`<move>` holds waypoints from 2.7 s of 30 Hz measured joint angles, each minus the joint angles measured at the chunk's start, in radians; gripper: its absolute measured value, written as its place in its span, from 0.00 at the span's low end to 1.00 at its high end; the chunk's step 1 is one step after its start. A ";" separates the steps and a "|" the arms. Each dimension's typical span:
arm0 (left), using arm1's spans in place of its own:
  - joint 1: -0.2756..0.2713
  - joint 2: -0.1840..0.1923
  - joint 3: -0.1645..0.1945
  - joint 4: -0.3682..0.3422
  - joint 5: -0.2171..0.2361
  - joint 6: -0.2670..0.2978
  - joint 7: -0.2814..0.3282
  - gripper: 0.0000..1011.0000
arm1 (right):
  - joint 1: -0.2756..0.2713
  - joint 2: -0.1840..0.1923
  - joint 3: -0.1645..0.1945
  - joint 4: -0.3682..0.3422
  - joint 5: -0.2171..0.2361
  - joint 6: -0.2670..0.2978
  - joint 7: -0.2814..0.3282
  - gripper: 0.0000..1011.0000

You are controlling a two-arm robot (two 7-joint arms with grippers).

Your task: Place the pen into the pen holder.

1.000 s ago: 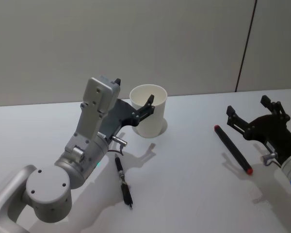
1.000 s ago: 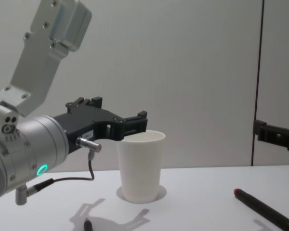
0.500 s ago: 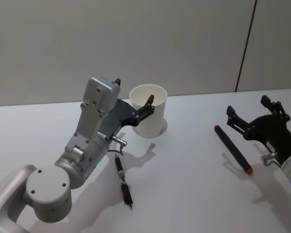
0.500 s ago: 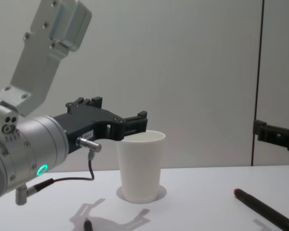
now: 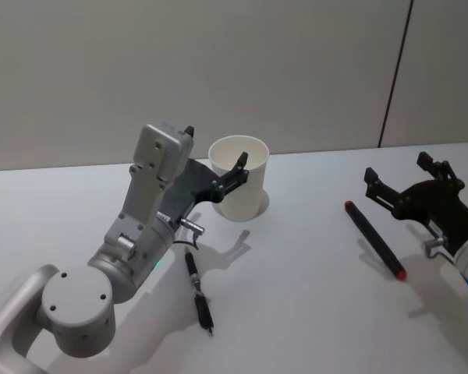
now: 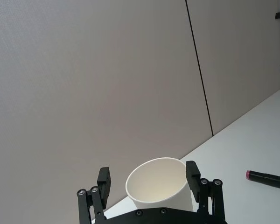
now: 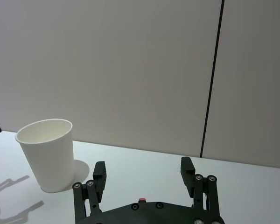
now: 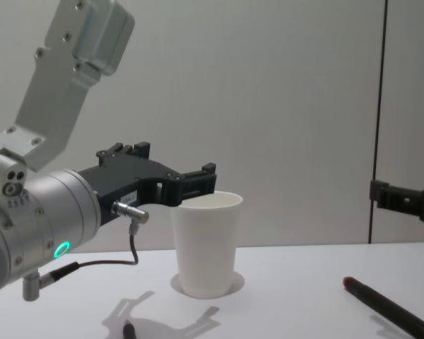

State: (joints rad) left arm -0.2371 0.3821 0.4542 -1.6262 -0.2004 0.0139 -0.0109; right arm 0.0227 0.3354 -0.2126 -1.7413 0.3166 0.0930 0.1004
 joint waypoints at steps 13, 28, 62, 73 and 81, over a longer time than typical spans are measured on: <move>0.000 0.000 0.000 0.000 0.000 0.000 0.000 0.99 | 0.173 -0.023 0.021 0.200 0.044 0.152 0.134 0.99; 0.000 0.000 0.000 0.000 0.000 0.000 0.000 0.99 | 0.367 -0.097 -0.027 0.408 -0.013 0.301 0.244 0.99; 0.000 0.000 0.000 0.000 0.000 0.000 0.000 0.99 | 0.386 -0.067 -0.028 0.251 -0.066 0.528 0.203 0.99; 0.000 0.000 0.000 0.000 0.000 0.000 0.000 0.99 | 0.379 -0.066 -0.031 0.296 -0.074 0.547 0.191 0.99; 0.000 0.000 0.000 0.000 0.000 0.000 0.000 0.99 | 0.373 -0.065 -0.037 0.320 -0.084 0.566 0.197 0.99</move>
State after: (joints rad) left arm -0.2372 0.3822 0.4542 -1.6262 -0.2004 0.0139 -0.0109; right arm 0.3954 0.2704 -0.2499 -1.4217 0.2325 0.6589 0.2975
